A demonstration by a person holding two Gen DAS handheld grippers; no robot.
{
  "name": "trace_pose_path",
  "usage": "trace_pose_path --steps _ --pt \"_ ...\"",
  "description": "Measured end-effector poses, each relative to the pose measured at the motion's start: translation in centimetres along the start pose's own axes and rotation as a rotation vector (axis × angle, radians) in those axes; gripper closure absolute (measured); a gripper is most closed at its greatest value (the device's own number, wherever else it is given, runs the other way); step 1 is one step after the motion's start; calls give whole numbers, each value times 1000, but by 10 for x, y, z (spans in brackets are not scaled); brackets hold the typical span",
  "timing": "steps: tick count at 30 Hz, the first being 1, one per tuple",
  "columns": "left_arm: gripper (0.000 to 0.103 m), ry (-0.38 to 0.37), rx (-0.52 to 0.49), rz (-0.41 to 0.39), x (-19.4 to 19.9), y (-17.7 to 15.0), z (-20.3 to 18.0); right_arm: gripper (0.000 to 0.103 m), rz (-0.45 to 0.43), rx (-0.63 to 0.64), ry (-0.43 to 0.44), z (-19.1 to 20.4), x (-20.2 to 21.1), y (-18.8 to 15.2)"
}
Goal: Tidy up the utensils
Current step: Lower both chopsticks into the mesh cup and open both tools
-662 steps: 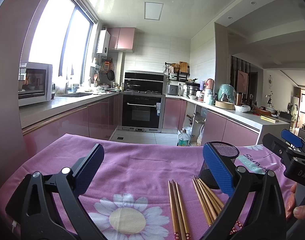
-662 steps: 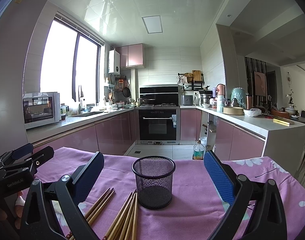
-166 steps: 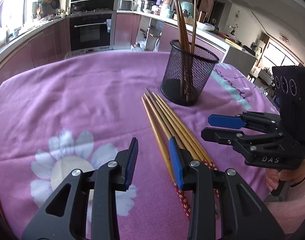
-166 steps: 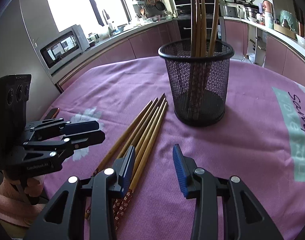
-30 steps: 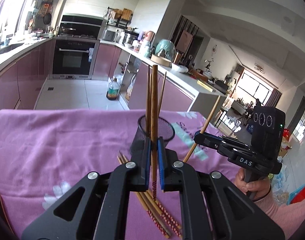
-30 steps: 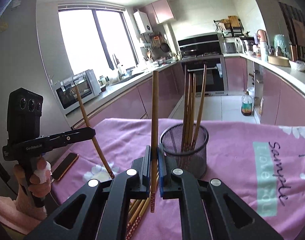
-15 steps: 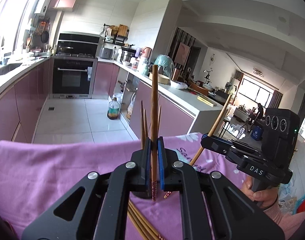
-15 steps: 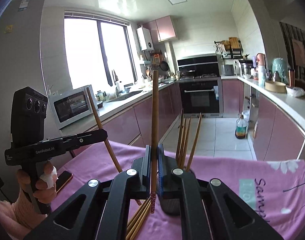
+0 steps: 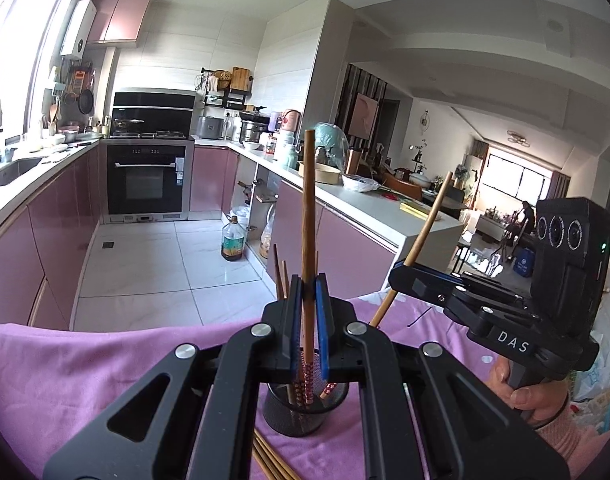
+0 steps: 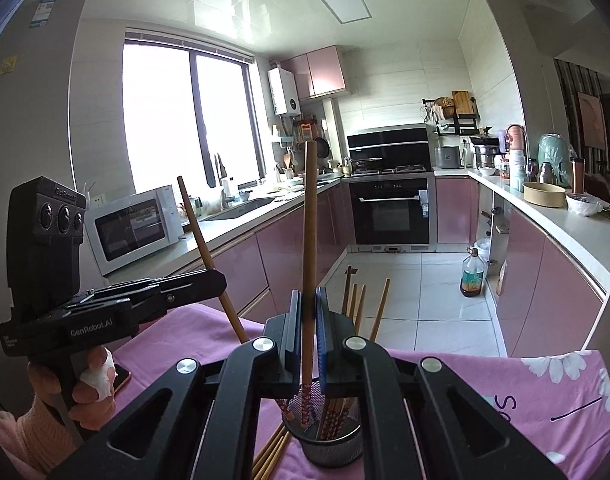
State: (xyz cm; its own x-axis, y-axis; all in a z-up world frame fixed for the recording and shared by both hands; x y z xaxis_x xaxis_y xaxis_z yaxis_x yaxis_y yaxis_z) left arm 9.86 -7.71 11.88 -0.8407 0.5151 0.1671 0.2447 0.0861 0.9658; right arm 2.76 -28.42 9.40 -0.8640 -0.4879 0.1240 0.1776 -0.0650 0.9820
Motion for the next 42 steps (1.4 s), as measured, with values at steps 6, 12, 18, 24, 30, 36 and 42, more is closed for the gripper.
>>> trace_pose_path --steps 6,12,18,24,30,36,42 --pt "96 19 -32 41 -17 -9 -14 98 29 2 -24 2 -13 -8" --pt "96 26 -39 111 -31 -21 -16 98 87 8 -44 -1 -26 -20" --pt "96 20 -55 179 -41 -37 -12 98 170 7 -59 -9 -38 -34" --pt "96 11 -75 242 -48 -50 -4 98 260 3 -72 -14 -50 -49" --pt "96 14 -52 286 -66 -57 7 97 307 -8 -84 -19 -62 -58" --pt "95 42 -47 295 -87 -53 15 96 306 -35 -100 -24 -69 -60" --pt "91 50 -9 292 -93 -56 25 95 298 -64 -106 -28 -70 -63"
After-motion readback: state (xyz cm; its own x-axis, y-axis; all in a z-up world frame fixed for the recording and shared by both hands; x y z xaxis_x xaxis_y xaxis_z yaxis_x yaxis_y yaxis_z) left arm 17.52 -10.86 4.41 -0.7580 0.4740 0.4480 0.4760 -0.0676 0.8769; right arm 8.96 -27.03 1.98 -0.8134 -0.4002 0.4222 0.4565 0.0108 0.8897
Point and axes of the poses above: each gripper's, at about its wrist camera, not at the fingertips, and x roughly against the way its jaws point, z to its left, y to its top, the point moved 2 cm from there along -x, roughly the way its jaws point, and after that the axes turned 10 degrees about -z, right-handed, at the moved point
